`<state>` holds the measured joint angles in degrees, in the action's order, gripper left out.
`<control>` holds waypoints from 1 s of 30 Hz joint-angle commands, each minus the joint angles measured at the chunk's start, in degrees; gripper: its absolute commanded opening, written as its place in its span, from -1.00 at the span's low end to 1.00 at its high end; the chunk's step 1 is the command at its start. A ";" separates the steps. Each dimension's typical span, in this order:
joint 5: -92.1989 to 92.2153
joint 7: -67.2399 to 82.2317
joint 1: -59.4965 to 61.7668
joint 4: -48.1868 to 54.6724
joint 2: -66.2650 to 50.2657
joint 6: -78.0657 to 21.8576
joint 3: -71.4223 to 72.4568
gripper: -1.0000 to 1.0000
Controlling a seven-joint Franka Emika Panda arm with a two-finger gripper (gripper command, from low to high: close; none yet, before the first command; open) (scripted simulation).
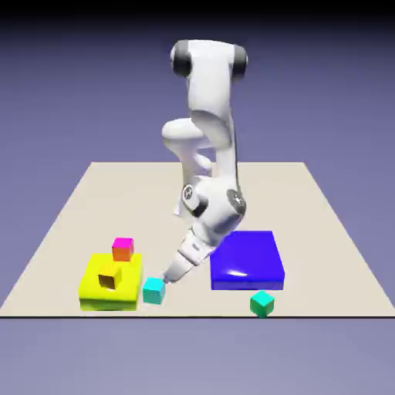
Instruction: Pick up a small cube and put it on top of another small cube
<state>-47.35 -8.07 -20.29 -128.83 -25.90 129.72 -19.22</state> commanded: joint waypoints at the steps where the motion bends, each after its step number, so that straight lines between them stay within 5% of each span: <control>1: -0.14 0.10 -0.06 0.10 -0.18 -0.13 -0.06 0.00; 6: -3.83 -3.31 2.66 1.38 -8.36 7.52 -1.83 0.00; 7: -3.83 -3.31 2.66 1.38 -8.36 7.52 -1.83 -1.00; 21: 9.69 4.03 -1.70 -3.16 18.62 -19.60 -14.03 -1.00; 28: 7.77 2.38 1.50 -7.26 13.36 -9.67 -15.63 -1.00; 29: 7.77 2.38 1.50 -7.26 13.36 -9.67 -15.63 1.00; 30: 7.77 2.38 1.50 -7.26 13.36 -9.67 -15.63 1.00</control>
<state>-39.58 -5.69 -18.80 -136.10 -12.54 120.05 -34.84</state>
